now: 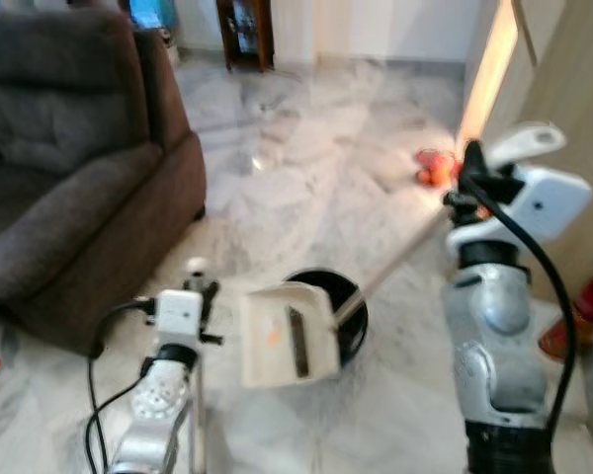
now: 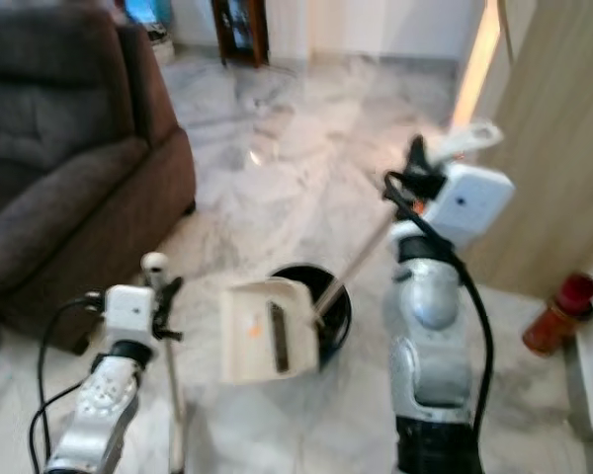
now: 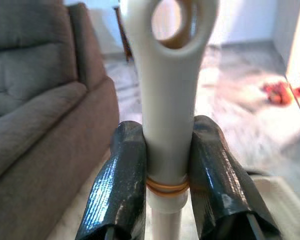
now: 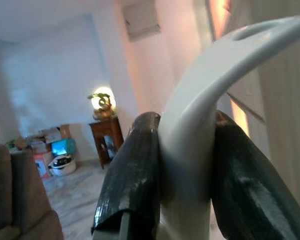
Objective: Sweep floor
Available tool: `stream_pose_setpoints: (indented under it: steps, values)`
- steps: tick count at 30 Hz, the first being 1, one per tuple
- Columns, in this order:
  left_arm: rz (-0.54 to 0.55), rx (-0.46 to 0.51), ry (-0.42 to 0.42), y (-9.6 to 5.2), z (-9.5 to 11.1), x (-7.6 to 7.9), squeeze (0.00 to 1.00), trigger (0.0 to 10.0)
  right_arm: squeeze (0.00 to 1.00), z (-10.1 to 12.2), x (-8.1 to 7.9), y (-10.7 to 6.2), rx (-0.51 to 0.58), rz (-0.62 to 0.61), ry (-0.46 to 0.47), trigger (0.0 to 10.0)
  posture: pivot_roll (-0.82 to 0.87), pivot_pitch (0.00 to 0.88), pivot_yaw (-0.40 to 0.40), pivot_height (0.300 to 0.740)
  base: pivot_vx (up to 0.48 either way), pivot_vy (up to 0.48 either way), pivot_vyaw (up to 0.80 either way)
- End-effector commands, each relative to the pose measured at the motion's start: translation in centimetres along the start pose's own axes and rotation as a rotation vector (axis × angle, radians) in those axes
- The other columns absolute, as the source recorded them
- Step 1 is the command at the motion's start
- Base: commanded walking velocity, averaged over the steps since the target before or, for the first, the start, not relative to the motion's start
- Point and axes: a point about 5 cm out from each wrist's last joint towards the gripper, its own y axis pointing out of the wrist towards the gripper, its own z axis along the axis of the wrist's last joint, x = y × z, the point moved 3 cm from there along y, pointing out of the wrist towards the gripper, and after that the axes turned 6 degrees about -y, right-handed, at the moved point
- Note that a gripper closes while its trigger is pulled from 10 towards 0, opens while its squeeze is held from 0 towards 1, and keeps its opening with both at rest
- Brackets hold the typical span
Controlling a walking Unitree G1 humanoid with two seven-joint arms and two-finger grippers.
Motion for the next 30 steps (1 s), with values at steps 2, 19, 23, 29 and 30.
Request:
stream_pose_setpoints:
  steps: [2,19,23,29,30]
  values:
    - [0.018,0.043,0.016,0.17,0.91,-0.84,0.0,10.0,0.0,1.43,-1.04,0.09,0.056,0.023,0.056,10.0,0.11,0.0,0.051,0.74,0.414,0.0,0.0]
    - [0.023,0.055,0.013,0.28,1.18,-0.94,0.0,10.0,0.0,1.39,-1.45,0.1,0.05,0.044,0.075,10.0,0.11,0.0,0.052,0.74,0.414,0.0,0.0]
    - [0.021,0.063,0.008,0.29,1.29,-0.9,0.0,10.0,0.0,1.43,-1.56,0.05,0.05,0.051,0.081,10.0,0.11,0.0,0.054,0.74,0.198,0.0,0.0]
    - [0.016,0.068,0.007,0.27,1.39,-0.78,0.0,10.0,0.0,1.49,-1.7,0.03,0.052,0.055,0.084,10.0,0.11,0.0,0.054,0.74,0.0,0.0,0.0]
    - [0.016,0.068,0.007,0.27,1.39,-0.78,0.0,10.0,0.0,1.49,-1.7,0.03,0.052,0.055,0.084,10.0,0.11,0.0,0.054,0.74,0.0,0.0,0.0]
